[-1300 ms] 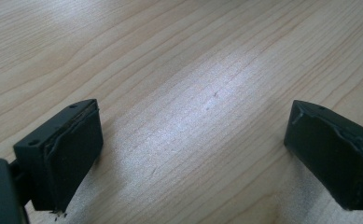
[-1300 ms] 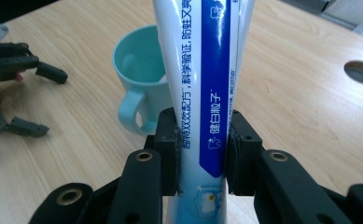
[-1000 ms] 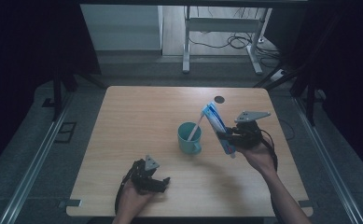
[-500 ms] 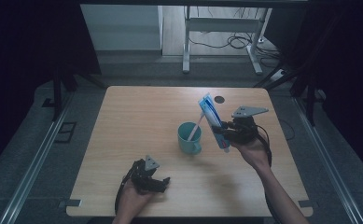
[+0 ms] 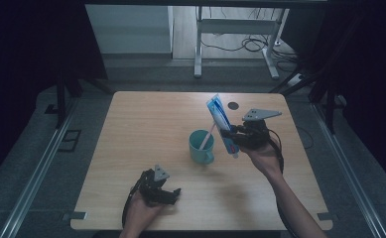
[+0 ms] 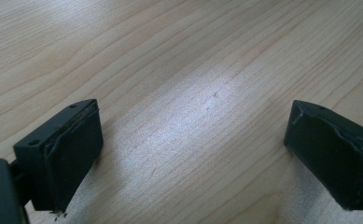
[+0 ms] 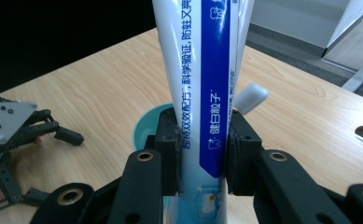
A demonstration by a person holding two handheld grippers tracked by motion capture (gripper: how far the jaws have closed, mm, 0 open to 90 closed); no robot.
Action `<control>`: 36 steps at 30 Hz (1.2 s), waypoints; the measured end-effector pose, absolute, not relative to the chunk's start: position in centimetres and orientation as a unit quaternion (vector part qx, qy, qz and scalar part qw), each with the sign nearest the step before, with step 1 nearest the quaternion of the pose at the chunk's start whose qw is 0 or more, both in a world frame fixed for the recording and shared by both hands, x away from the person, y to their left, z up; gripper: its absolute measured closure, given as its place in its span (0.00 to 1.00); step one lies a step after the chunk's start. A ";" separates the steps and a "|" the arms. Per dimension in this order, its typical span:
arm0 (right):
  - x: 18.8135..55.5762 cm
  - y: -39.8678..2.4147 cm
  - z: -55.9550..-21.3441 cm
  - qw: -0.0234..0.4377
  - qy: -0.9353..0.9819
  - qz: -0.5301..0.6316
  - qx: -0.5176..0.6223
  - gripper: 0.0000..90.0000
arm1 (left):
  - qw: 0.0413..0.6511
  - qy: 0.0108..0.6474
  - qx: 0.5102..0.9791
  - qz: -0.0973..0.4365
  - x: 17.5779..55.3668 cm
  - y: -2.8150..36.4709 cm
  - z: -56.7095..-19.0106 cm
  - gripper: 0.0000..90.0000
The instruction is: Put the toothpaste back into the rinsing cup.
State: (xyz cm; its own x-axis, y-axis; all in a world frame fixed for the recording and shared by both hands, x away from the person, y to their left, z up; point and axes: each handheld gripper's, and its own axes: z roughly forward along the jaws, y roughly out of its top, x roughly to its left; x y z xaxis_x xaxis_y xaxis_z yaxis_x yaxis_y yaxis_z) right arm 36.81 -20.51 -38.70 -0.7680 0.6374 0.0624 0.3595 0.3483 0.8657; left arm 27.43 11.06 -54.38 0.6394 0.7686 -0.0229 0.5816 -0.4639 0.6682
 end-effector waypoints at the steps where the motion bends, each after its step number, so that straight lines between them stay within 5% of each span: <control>1: 36.8 -20.4 -38.6 0.144 0.808 0.482 0.308 0.78 | 0.329 0.400 0.844 0.142 27.4 11.1 -54.4 0.05; 36: 39.2 -17.7 -37.7 0.119 0.786 0.526 0.302 0.78 | 0.329 0.401 0.843 0.142 27.4 11.1 -54.4 0.05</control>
